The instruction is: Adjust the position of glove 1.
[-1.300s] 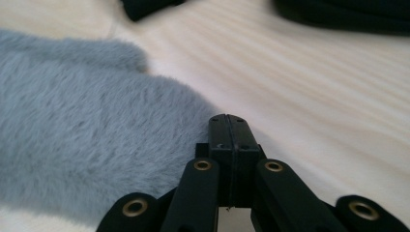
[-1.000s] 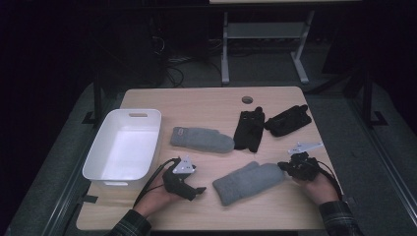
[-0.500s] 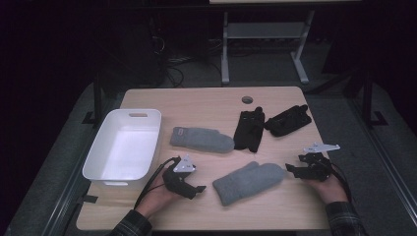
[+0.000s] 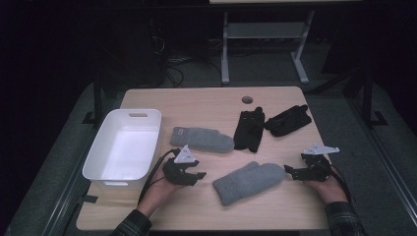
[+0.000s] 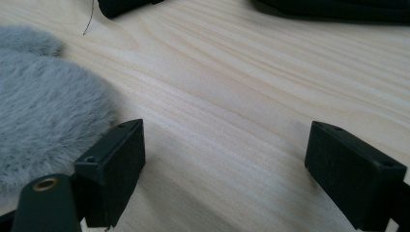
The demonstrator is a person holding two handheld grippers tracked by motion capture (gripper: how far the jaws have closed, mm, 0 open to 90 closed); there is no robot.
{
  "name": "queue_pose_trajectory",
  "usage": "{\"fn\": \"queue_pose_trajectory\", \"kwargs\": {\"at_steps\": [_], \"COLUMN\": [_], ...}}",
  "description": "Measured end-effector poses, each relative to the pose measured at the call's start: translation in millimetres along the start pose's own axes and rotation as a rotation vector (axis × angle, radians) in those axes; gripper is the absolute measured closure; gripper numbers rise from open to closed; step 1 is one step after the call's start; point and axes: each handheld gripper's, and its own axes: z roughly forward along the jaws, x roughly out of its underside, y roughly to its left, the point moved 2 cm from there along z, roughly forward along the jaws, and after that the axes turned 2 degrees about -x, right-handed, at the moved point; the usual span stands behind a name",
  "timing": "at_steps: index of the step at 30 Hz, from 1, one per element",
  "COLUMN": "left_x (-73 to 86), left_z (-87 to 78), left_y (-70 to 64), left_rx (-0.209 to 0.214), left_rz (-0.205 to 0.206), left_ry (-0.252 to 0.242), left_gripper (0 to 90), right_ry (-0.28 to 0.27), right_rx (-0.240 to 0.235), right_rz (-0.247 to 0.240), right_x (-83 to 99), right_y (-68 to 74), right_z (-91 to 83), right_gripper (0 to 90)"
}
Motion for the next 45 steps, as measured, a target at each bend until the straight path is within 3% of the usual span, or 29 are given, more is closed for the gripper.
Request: {"fn": "queue_pose_trajectory", "kwargs": {"at_steps": [2,3,4,7,9,12,16,20,24,25,33,41,45], "left_x": [-3.7,-6.1,-8.8,-19.8,-31.9,-38.9,-46.3,-52.9,-57.9,-56.0,-46.3,-46.4,-45.3], "left_z": [0.8,1.2,1.5,0.8,3.1,7.9,20.6,26.6,32.9,39.5,54.5,51.0,46.8], "left_y": [2.9,5.5,8.2,17.2,25.4,30.9,44.3,62.6,76.9,82.8,89.7,74.7,63.4], "left_rx": [-0.024,-0.041,-0.051,-0.096,-0.132,-0.162,-0.213,-0.242,-0.282,-0.293,-0.274,-0.228,-0.181], "left_rz": [0.004,-0.001,-0.012,-0.043,-0.066,-0.068,-0.050,-0.098,-0.114,-0.127,-0.159,-0.172,-0.172], "left_ry": [0.011,0.017,0.021,0.019,0.008,0.013,0.040,0.032,0.062,0.089,0.141,0.194,0.205], "left_gripper": [65.2,74.5,74.5,89.2,89.3,89.3,89.2,89.3,89.3,89.3,89.4,89.5,89.4], "right_ry": [0.000,0.000,0.000,0.000,-0.001,-0.001,-0.001,0.000,0.000,0.000,-0.001,-0.002,-0.001], "right_rx": [0.000,0.000,0.000,0.001,0.001,0.000,0.001,0.001,0.001,0.001,0.001,0.004,0.005], "right_rz": [0.000,0.001,0.001,0.001,-0.001,-0.001,0.000,0.001,0.001,0.002,0.003,0.006,0.007], "right_x": [0.0,0.0,0.0,0.1,0.0,0.0,0.0,0.0,0.1,0.1,0.1,0.1,0.1], "right_y": [0.0,0.0,0.0,-0.1,-0.2,-0.2,-0.2,-0.2,-0.2,-0.1,-0.2,-0.3,-0.3], "right_z": [0.0,0.0,0.0,0.0,0.0,0.0,0.0,0.0,0.0,-0.1,-0.1,0.0,0.0], "right_gripper": [14.1,14.1,14.1,14.2,14.2,14.2,14.2,14.3,14.2,14.3,14.3,14.4,14.4]}}
